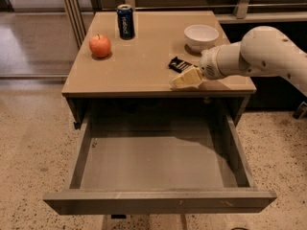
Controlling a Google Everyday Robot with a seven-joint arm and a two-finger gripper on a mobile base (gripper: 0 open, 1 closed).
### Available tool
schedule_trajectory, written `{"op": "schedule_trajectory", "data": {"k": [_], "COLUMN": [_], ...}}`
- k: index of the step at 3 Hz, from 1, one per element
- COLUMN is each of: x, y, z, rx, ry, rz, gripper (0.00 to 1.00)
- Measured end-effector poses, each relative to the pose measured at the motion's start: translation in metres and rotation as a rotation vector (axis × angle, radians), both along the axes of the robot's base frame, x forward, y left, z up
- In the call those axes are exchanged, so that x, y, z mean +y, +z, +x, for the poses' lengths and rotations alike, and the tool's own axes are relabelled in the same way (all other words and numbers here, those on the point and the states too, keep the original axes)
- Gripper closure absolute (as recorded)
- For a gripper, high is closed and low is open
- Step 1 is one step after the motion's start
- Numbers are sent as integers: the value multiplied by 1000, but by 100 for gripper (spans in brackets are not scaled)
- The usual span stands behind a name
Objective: Place rxbar chocolate into top drawer
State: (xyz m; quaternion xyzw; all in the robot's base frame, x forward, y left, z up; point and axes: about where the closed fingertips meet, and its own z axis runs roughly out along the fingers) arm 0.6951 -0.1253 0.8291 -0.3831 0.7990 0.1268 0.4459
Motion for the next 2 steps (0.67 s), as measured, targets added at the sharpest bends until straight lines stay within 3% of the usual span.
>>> {"op": "schedule_trajectory", "data": {"k": [2], "x": [-18], "y": [-17], "z": [37], "rx": [39], "ry": [-93], "rz": [55], "gripper": [13]}}
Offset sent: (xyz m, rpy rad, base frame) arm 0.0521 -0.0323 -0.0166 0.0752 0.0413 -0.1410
